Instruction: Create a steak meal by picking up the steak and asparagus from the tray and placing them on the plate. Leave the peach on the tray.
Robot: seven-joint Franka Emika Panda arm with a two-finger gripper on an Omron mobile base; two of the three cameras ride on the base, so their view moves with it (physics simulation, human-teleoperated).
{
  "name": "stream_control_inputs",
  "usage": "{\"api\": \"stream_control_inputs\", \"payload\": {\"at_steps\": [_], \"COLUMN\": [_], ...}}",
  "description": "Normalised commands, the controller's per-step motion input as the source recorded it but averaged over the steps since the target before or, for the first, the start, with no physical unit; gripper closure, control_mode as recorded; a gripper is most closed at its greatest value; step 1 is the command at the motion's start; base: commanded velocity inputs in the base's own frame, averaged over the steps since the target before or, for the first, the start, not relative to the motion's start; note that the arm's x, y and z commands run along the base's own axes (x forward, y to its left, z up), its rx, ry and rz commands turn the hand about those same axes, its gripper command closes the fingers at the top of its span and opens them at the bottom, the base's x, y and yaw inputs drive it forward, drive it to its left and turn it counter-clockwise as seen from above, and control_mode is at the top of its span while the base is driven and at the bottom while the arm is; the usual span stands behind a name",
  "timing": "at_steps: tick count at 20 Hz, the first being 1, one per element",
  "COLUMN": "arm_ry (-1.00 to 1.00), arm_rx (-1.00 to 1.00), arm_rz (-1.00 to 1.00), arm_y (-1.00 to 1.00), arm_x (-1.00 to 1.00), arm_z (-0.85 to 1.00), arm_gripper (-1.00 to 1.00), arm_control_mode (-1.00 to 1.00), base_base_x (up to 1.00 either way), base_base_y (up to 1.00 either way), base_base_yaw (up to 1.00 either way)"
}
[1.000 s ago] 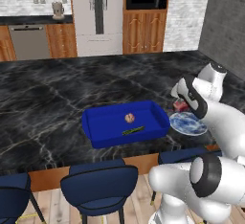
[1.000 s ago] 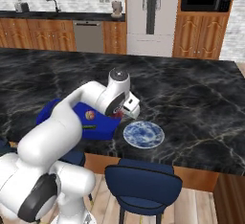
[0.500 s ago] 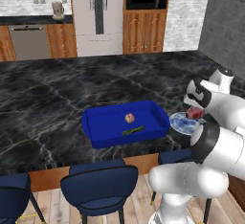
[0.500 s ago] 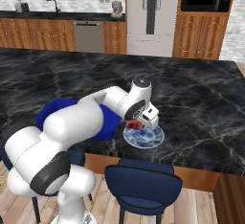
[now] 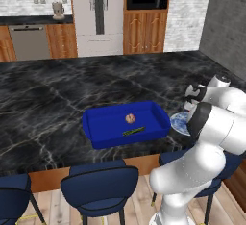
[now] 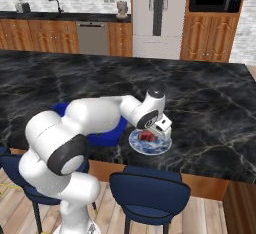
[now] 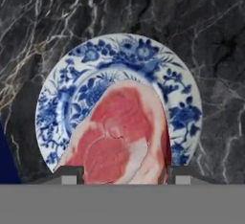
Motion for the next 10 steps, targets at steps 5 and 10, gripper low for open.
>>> {"api": "stream_control_inputs", "payload": {"at_steps": [5,10], "arm_ry": [0.00,0.00], "arm_rx": [0.00,0.00], "arm_rz": [0.00,0.00], "arm_y": [0.00,0.00], "arm_x": [0.50,0.42], "arm_z": [-0.34,-0.37], "arm_gripper": [1.00,1.00], "arm_control_mode": [-1.00,-1.00], "base_base_x": [0.00,0.00], "base_base_y": [0.00,0.00], "base_base_yaw": [0.00,0.00]}}
